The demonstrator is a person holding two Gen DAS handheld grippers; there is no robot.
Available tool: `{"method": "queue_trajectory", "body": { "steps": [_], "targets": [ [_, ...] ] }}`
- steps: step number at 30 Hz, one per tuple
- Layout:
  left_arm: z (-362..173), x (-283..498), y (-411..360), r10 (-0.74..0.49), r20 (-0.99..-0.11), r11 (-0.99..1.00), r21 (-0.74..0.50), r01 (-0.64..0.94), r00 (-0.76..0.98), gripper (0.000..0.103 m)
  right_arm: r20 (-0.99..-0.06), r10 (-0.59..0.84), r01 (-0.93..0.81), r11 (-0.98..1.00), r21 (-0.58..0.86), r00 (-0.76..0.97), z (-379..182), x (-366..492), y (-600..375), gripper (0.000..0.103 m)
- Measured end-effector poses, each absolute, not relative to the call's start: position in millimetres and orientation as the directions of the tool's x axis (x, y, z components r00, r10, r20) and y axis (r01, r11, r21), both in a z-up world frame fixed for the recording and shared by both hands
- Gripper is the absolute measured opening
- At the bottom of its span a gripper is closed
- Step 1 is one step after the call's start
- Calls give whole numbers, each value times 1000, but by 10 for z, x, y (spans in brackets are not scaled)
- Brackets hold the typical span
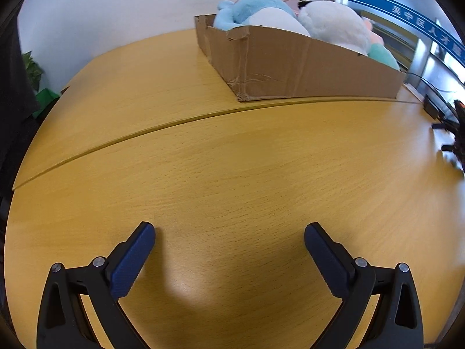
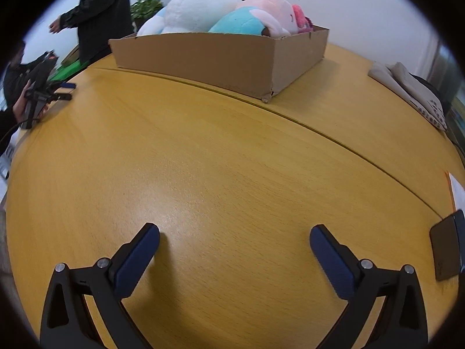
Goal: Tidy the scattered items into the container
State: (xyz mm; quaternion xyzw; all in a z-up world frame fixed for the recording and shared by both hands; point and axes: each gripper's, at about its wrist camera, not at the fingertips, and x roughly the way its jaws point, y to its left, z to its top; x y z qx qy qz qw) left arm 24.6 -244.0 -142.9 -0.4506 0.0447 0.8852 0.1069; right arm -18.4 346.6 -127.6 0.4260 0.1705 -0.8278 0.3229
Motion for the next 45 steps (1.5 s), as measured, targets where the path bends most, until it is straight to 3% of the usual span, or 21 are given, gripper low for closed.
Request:
{"method": "queue_trajectory", "body": {
  "steps": [10, 45],
  "targets": [
    [-1412, 184, -2558, 200, -809, -949, -20, -315, -552, 103, -814, -416, 720, -694, -3, -405, -1282, -355, 3401, 103],
    [-1403, 122, -2535, 197, -807, -949, -15, -315, -556, 103, -812, -425, 730, -684, -2, -400, -1298, -405, 3422, 103]
  ]
}}
